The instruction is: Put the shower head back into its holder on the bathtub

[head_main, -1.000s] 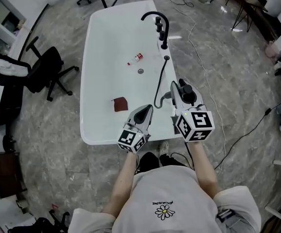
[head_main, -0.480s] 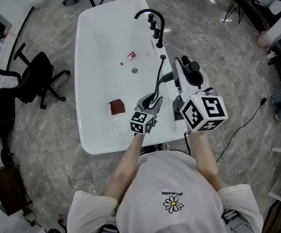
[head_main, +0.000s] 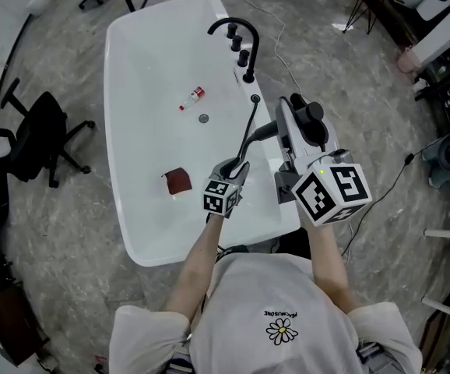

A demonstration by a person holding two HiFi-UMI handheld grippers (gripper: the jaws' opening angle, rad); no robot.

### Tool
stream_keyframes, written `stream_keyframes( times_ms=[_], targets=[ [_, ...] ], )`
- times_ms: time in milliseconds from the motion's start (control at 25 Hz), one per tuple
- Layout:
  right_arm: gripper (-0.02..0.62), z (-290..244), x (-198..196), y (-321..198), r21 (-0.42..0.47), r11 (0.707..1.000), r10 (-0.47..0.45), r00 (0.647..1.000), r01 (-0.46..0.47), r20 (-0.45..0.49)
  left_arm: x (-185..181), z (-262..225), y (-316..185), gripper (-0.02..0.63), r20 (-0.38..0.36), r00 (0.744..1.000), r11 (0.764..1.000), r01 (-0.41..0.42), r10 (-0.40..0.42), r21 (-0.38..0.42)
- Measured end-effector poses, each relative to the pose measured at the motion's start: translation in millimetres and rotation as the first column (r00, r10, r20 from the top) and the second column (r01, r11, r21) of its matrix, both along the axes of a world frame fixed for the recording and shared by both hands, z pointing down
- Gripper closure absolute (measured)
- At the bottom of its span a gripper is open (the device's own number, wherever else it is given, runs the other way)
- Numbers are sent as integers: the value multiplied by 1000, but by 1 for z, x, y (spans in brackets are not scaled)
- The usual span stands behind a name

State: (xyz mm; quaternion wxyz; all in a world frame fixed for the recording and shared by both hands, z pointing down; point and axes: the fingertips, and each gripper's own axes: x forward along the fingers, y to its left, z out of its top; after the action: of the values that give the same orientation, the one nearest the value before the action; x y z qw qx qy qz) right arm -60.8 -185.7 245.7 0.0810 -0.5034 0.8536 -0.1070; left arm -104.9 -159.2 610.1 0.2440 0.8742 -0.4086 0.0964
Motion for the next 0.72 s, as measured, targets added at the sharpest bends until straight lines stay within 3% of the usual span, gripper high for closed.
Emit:
stream_keyframes(
  times_ms=[200,360,560,720],
  targets=[
    [485,-22,26,-20,20,999,-51,995,49,88,10,55,-21,482,95,995,996,17,-9,-88],
    [485,-58,56,-36,97,987,-134,988,126,82,16,105,-51,502,180,976,975,152,-123,-159],
    [486,-55,107,-66,103,982,-159,987,156,16,53,101,-80,541,212,942,946,293,-260,-139],
    [486,-52,115,-85,103,982,-157,988,157,-8,34,63,-113,543,173,889,897,439,-425,-52]
  ],
)
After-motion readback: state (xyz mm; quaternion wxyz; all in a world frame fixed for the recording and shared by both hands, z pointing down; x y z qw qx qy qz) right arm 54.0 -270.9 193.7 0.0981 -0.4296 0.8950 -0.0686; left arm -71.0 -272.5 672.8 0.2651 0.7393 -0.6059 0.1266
